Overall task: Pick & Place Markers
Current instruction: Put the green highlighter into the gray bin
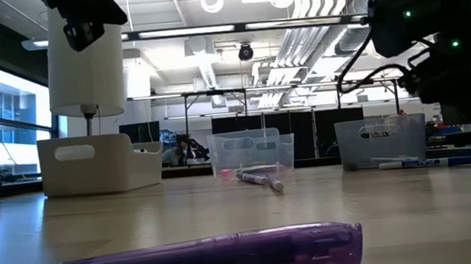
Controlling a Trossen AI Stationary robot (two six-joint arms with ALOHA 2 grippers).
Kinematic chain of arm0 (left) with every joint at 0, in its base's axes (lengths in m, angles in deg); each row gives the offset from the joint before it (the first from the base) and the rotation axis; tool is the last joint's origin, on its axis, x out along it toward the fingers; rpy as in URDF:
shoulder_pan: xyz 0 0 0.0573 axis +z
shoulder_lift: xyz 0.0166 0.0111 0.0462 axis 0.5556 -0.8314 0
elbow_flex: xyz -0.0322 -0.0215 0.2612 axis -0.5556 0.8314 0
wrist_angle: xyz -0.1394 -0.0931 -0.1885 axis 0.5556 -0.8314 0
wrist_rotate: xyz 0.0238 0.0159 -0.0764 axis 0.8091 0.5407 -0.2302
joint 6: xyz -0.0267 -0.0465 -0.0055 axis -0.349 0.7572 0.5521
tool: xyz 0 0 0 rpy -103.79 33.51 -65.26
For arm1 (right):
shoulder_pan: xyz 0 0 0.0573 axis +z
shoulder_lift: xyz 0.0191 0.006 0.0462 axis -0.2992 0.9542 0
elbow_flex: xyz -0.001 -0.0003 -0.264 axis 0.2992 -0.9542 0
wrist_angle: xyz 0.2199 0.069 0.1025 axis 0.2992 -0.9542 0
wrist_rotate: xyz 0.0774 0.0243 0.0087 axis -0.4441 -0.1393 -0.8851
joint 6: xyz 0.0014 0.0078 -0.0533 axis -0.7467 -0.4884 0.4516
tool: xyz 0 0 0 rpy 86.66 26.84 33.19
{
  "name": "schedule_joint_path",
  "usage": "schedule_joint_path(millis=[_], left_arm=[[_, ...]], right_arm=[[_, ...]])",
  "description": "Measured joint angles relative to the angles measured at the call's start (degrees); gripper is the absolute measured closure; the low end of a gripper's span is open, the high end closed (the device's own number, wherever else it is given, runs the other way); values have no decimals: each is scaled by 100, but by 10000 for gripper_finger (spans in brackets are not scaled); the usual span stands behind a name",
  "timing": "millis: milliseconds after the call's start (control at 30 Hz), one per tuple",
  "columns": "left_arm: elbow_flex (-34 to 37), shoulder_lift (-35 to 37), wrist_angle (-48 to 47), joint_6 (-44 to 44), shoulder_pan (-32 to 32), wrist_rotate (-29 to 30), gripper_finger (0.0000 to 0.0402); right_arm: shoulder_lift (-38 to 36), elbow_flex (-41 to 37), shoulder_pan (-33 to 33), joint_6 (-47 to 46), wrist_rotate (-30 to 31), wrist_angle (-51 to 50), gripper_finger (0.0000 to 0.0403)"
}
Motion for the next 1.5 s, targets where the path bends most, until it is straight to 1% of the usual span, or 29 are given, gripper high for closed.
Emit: schedule_joint_path(millis=[167, 267, 567, 667, 800, 900, 1033, 1100, 1167, 1233, 1300, 1400, 1500], left_arm=[[0, 0, 1, 74, 0, 35, 399], [0, 0, 3, 97, 0, 117, 399], [0, -2, 87, 186, 0, 125, 399], [0, -2, 85, 226, 0, 125, 399], [0, -2, 85, 226, 0, 123, 399], [0, -2, 83, 226, 0, 123, 399], [0, -2, 81, 226, 0, 123, 399], [0, -4, 81, 226, 0, 121, 399], [0, -7, 81, 226, 0, 124, 399], [0, -7, 81, 228, 0, 204, 399], [0, -7, 83, 228, 0, 254, 399], [0, -7, 83, 228, 2, 257, 396], [0, -7, 83, 188, 2, 218, 376]], right_arm=[[18, -157, -6, 843, -149, -92, 253], [18, -290, 0, 1216, -269, 161, 253], [1, -917, 0, 1101, -777, 1044, 253], [-1, -981, 0, 1066, -856, 1219, 254], [12, -876, 2, 978, -815, 1243, 267], [21, -837, 4, 980, -863, 1309, 296], [10, -808, 0, 733, -999, 1445, 340], [-9, -799, 2, 679, -1039, 1488, 353], [-49, -798, 10, 630, -1105, 1517, 353], [-118, -730, 47, 585, -1164, 1498, 345], [-253, -547, 107, 484, -1184, 1416, 334], [-487, -222, 253, 382, -1163, 1182, 329], [-781, 221, 436, 158, -1032, 889, 339]])
